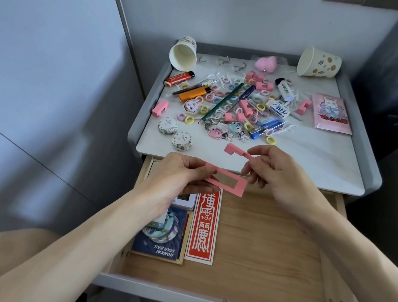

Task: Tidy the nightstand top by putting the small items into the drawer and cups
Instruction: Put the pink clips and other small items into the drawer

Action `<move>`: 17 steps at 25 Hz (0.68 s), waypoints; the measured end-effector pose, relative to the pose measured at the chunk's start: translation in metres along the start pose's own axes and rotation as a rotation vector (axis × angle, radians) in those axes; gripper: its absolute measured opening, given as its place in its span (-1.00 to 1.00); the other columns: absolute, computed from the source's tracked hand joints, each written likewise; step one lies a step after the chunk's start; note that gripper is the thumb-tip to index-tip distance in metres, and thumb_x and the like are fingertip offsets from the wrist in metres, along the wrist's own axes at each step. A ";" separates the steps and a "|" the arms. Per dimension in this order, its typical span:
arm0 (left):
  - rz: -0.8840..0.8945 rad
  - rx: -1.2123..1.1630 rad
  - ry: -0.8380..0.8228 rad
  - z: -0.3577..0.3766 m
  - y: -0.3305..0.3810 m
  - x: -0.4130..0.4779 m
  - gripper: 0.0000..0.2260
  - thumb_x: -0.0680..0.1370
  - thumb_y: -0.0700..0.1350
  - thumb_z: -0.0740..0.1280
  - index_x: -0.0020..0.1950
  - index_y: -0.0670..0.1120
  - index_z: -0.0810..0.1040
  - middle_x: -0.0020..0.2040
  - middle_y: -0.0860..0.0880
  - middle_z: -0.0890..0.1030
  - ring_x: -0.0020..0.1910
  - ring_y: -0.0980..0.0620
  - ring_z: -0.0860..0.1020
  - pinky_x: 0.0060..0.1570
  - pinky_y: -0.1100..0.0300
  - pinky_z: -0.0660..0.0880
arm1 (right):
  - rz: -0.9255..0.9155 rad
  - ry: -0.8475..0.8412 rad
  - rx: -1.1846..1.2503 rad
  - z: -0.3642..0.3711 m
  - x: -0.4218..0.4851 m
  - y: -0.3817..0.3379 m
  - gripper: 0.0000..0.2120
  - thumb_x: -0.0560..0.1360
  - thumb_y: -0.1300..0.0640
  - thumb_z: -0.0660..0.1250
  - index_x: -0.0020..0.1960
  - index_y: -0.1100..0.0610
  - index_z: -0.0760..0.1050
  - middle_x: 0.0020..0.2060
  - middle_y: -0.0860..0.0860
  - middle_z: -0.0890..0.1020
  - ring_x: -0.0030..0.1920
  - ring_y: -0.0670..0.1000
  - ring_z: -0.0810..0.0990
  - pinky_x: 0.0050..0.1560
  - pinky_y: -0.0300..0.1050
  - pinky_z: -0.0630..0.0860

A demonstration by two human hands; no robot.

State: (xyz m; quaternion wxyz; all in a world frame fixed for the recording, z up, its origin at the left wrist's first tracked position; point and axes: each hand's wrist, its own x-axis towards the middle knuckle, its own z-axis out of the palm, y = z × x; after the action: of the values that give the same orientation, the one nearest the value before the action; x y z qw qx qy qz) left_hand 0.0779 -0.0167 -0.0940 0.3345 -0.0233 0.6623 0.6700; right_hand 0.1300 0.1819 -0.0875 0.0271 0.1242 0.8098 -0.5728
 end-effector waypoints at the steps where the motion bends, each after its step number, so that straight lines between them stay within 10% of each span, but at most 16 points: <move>1: 0.002 0.003 0.000 0.000 0.000 0.000 -0.87 0.57 -0.24 0.36 0.04 -0.25 0.66 -0.08 -0.22 0.73 -0.16 -0.06 0.72 -0.16 0.26 0.65 | -0.041 0.057 -0.066 0.002 -0.001 0.000 -0.89 0.61 0.16 0.26 0.11 0.13 0.49 -0.19 -0.05 0.69 -0.27 -0.08 0.59 -0.21 -0.20 0.49; 6: 0.007 0.007 -0.012 -0.001 -0.001 0.000 -0.86 0.57 -0.23 0.36 0.06 -0.26 0.66 -0.08 -0.23 0.72 -0.15 -0.06 0.72 -0.18 0.28 0.65 | -0.087 0.179 0.025 0.001 -0.003 0.001 -0.92 0.48 0.19 0.44 -0.05 0.05 0.60 -0.27 -0.08 0.67 -0.32 -0.14 0.56 -0.26 -0.30 0.48; 17: 0.042 0.116 -0.117 -0.006 0.004 -0.001 -0.80 0.57 -0.25 0.36 0.15 -0.30 0.64 -0.03 -0.26 0.71 -0.13 -0.09 0.71 -0.19 0.28 0.64 | 0.230 -0.123 0.932 -0.016 0.009 -0.003 -0.83 0.54 0.36 0.14 0.01 0.20 0.47 -0.28 0.07 0.50 -0.31 -0.04 0.45 -0.25 -0.23 0.40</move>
State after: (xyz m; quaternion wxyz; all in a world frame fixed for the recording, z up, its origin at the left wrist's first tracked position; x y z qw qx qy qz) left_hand 0.0743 -0.0224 -0.0908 0.3594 0.0493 0.6795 0.6378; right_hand 0.1217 0.1974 -0.0812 0.0796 0.1778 0.4448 -0.8742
